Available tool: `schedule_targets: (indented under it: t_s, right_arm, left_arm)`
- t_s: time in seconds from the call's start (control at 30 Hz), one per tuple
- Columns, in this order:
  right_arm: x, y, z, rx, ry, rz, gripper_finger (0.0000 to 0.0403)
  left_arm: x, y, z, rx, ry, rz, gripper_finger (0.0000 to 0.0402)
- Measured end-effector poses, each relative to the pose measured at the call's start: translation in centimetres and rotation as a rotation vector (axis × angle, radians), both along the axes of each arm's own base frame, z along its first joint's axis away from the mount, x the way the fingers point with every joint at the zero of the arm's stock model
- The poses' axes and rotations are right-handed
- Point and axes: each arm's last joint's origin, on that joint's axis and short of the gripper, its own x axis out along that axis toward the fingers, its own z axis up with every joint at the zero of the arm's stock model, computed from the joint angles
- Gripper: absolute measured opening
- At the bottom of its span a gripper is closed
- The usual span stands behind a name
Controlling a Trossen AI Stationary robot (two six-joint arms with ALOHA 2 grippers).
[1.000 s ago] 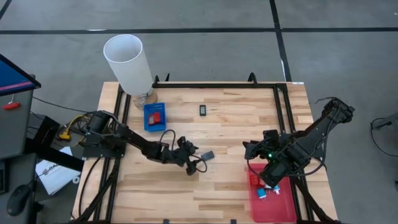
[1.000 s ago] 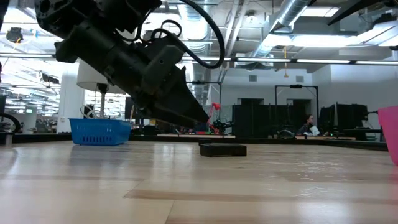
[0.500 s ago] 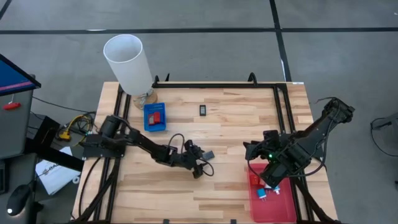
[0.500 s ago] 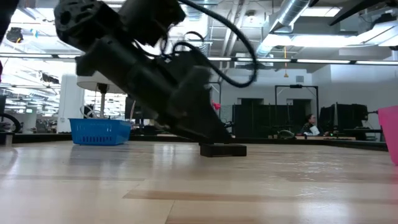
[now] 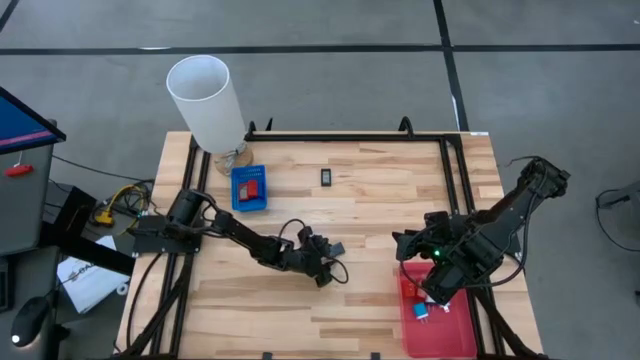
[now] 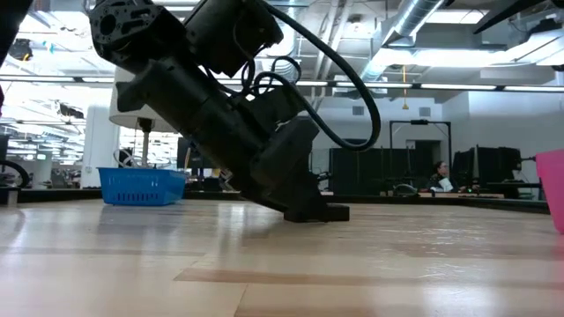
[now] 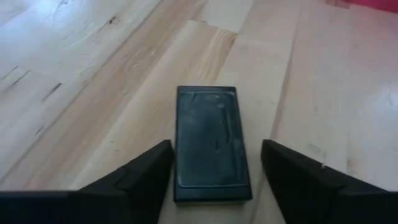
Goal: Pick & Place Office items
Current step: Put the bottom black digital timer into the blue bin
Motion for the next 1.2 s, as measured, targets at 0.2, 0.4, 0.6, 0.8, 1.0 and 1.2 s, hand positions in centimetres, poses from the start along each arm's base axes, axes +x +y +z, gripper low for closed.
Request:
schedule_targets:
  t_s: [0.2, 0.4, 0.6, 0.8, 1.0, 1.2]
  right_arm:
    - [0.0, 0.0, 0.0, -0.006, 0.004, 0.003, 0.0214]
    - [0.0, 0.0, 0.0, -0.010, 0.004, 0.005, 0.0214]
    - [0.0, -0.1, 0.0, -0.024, -0.004, 0.003, 0.0214]
    - [0.0, -0.3, 0.1, -0.049, -0.004, -0.002, 0.0214]
    - [0.0, -0.3, 0.1, -0.068, -0.013, -0.005, 0.0214]
    - [0.0, -0.4, 0.1, -0.077, -0.011, -0.005, 0.0214]
  left_arm:
    - [0.0, 0.5, 0.1, -0.013, 0.014, 0.002, 0.0160]
    - [-0.3, 1.1, 1.7, -0.025, 0.022, 0.007, 0.0148]
    - [-2.0, 3.7, 5.7, 0.024, 0.059, 0.201, 0.0149]
    - [-5.5, 6.4, 9.8, 0.079, 0.159, 0.386, 0.0151]
    - [-10.0, 8.4, 12.6, 0.077, 0.224, 0.648, 0.0154]
    - [-13.9, 8.9, 12.8, -0.035, 0.162, 0.863, 0.0152]
